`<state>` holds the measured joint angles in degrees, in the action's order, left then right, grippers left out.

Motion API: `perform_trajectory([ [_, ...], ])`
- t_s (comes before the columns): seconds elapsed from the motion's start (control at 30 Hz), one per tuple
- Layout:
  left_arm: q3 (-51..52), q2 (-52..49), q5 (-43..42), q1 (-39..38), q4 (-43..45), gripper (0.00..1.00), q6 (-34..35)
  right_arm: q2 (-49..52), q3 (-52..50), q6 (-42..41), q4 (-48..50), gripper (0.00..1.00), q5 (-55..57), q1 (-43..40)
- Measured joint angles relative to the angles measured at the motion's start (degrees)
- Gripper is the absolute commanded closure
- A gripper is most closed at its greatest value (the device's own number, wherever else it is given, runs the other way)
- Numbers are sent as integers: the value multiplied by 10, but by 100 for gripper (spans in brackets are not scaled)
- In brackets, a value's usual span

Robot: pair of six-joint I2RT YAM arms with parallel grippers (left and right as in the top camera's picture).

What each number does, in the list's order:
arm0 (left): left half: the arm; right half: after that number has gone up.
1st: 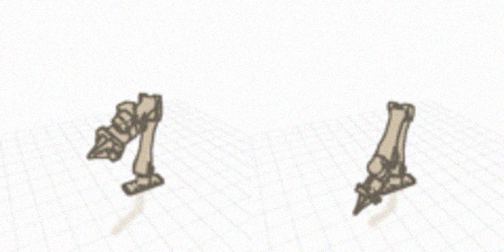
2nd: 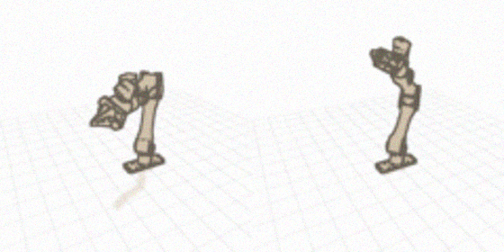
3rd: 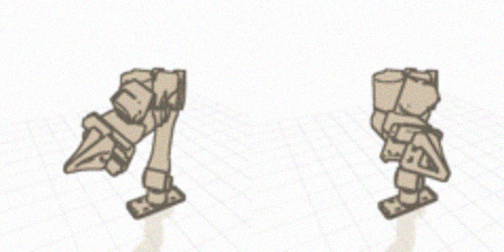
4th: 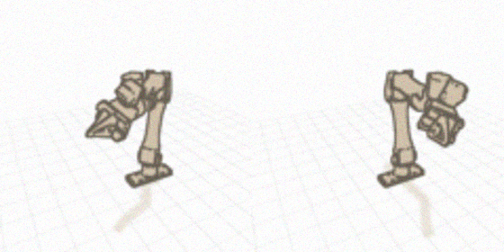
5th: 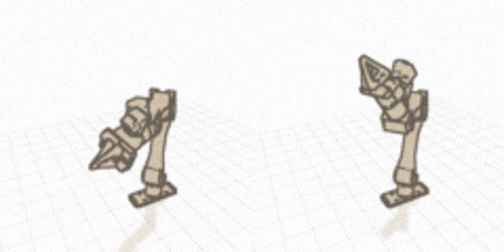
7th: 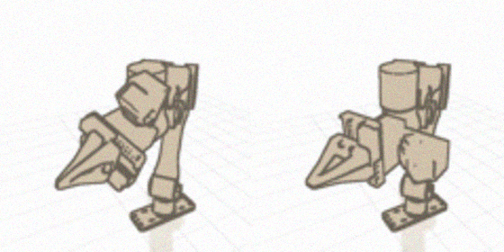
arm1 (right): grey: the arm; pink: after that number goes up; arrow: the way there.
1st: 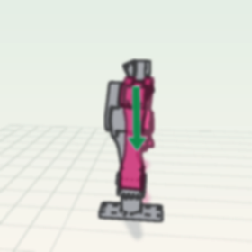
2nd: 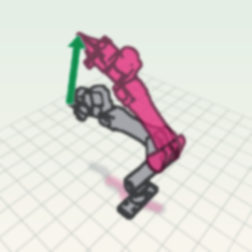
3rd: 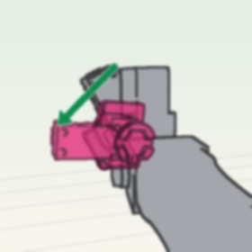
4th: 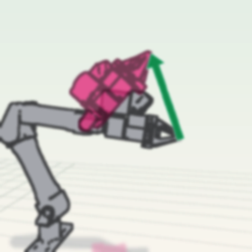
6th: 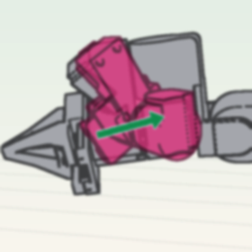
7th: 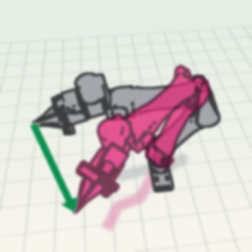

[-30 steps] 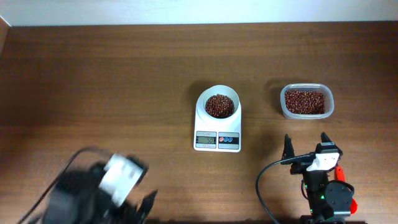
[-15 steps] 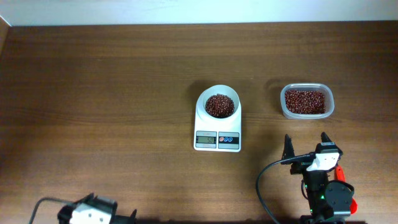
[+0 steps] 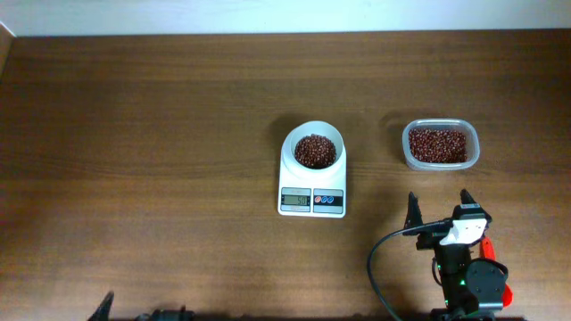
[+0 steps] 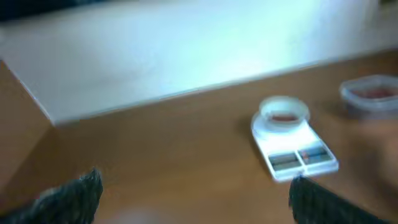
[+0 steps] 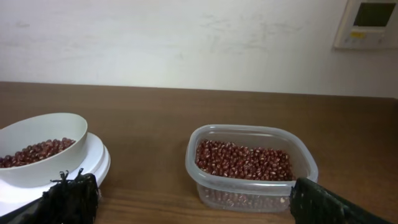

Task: Scoop and weigh 50g on scale

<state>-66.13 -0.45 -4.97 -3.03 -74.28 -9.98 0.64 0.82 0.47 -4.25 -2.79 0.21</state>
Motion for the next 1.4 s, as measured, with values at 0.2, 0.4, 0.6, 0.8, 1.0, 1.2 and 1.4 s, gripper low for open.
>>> perform_trajectory([
  [0.2,340,-1,5,0,368,1,0,0,-1,0,1,1,0,1],
  [0.4,492,-3,17,0,543,1,0,-1,-1,0,0,1,0,1],
  [0.6,584,-2,52,0,666,1,0,-1,-1,0,1,1,0,1],
  [0.8,655,-2,91,0,702,1,0,-1,-1,0,1,1,0,1],
  [1.0,655,-2,72,0,699,1,0,-1,-1,0,1,1,0,1],
  [1.2,655,-2,43,0,700,1,0,-1,-1,0,1,1,0,1],
  [1.4,655,-2,43,0,700,1,0,-1,-1,0,0,1,0,1],
])
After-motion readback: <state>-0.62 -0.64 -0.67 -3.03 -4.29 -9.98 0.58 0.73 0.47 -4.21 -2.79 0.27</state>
